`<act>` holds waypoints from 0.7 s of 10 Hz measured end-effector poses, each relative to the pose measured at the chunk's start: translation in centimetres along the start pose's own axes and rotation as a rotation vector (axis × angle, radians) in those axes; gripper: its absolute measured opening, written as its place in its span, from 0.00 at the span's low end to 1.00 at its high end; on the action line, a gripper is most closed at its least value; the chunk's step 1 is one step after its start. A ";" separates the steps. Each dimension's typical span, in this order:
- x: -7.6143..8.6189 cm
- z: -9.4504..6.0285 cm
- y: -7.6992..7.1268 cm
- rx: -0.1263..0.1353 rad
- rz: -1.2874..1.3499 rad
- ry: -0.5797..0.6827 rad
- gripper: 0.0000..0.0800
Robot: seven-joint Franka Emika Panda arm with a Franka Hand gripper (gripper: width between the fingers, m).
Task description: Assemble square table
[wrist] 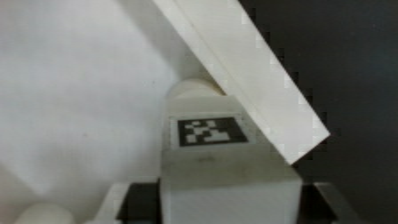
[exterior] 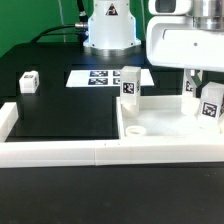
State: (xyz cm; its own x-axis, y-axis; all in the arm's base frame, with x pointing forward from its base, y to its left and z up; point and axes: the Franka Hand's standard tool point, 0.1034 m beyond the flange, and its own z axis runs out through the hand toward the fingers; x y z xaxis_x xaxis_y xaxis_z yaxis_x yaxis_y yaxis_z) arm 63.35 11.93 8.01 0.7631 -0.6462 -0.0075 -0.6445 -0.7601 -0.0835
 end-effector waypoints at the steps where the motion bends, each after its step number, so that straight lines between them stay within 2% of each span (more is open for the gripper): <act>1: 0.0 0.1 0.1 0.003 0.152 -0.001 0.38; 2: -0.1 0.2 0.3 0.022 0.394 -0.008 0.38; 3: -0.2 0.3 0.3 0.054 0.590 -0.026 0.38; 4: -0.3 0.3 0.3 0.071 0.653 -0.036 0.38; 5: -0.3 0.3 0.4 0.075 0.681 -0.039 0.38; 6: -0.3 0.3 0.3 0.075 0.680 -0.040 0.48; 7: -0.3 0.3 0.3 0.075 0.633 -0.038 0.64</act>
Offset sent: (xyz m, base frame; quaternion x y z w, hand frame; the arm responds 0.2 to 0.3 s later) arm 0.0085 0.0114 -0.0084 0.0926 -0.0219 0.2938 0.9511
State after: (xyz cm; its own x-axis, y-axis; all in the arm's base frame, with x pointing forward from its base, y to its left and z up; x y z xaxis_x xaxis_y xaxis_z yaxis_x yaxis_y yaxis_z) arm 62.89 11.92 7.65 0.2381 -0.9646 -0.1136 -0.9670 -0.2244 -0.1210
